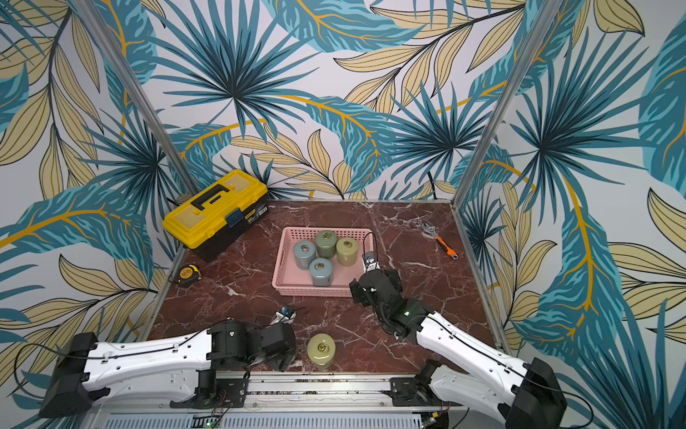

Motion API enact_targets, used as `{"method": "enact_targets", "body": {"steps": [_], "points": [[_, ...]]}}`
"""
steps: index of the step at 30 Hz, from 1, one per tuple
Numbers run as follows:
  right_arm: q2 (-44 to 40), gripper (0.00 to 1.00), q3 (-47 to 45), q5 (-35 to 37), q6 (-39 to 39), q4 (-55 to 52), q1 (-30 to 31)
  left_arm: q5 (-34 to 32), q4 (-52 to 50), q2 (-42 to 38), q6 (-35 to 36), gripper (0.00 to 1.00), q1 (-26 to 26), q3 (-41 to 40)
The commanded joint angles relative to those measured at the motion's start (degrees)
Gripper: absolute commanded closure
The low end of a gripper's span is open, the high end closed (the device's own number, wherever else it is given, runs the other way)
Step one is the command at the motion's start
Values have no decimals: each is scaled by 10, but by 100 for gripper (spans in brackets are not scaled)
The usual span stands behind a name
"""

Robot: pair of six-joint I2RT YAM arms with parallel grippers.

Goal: Take the tea canister out of the basket
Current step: Place the tea canister at the center of the board.

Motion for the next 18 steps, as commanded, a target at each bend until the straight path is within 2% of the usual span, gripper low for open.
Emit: {"method": "enact_targets", "body": {"steps": [1, 12, 18], "points": [[2, 1, -12, 9, 4, 7, -1, -25, 26, 2, -10, 52, -6, -1], [1, 1, -12, 9, 5, 7, -1, -20, 32, 24, -19, 50, -16, -6], [1, 1, -12, 9, 5, 7, -2, -18, 33, 33, -21, 42, -18, -6]]}}
